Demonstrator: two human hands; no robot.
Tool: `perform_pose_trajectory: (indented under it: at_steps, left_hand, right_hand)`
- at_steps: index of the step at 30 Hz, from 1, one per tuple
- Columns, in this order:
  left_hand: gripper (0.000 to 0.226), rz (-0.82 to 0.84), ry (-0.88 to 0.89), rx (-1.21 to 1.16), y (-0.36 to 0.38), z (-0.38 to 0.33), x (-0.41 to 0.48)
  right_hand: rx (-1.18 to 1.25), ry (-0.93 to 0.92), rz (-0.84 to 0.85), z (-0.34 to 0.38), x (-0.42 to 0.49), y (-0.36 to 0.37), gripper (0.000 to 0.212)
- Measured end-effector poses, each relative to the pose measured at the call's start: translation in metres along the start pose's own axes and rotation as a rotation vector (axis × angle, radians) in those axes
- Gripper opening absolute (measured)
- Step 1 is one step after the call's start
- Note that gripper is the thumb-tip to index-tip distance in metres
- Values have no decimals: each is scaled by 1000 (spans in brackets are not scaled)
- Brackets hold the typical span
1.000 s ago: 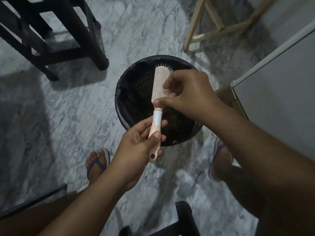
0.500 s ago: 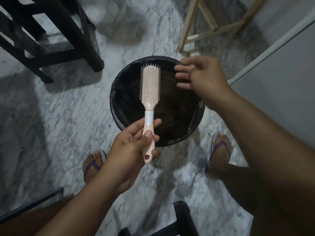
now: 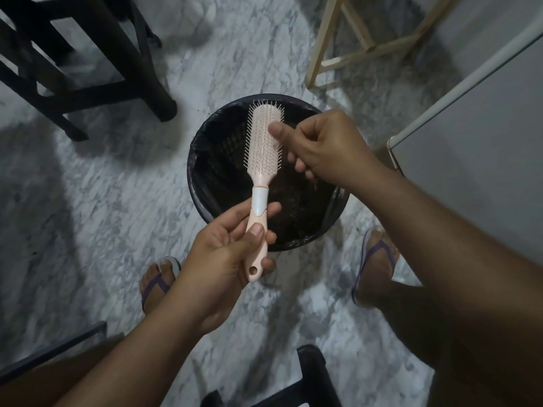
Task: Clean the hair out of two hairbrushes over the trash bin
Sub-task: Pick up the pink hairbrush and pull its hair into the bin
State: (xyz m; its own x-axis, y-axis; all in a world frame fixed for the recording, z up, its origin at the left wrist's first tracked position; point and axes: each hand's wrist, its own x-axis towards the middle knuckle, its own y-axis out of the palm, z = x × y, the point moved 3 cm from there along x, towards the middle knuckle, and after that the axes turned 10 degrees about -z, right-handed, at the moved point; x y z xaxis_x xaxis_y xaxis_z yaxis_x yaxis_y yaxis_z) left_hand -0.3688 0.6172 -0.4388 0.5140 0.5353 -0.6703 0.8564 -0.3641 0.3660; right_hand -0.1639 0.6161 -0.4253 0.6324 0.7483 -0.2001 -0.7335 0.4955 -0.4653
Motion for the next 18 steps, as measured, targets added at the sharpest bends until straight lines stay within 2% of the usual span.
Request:
perform_pose_trajectory:
  at_steps: [2,4,7,9,12,14,16,18]
  left_hand:
    - [44,-2,22,-3,-1,-3,0]
    - [44,4,36,-9,-2,-6,0]
    - [44,28,36,-15,-1,-7,-2]
    - [44,44,20,-11,-1,-6,-2]
    - [40,24,-22,10,0,-1,-3]
    - [37,3,-35,33,0,2,-4]
    - [36,-6,-34,58,0,6,-5]
    - [36,-2,-30,86,0,9,-6]
  right_hand:
    - [17,-24,-108,-3,6,-6,51]
    - [-68,-17,-193,-11,13,-14,50]
    - [-296,110,-73,-31,17,-14,41]
    - [-96,265,52,-32,12,-3,29]
    - [425,359,185,-11,5,3,31]
    - [439,231,209,-2,5,4,39]
    - [233,76,121,-4,5,7,60]
    - [125,15,-18,-8,7,8,56]
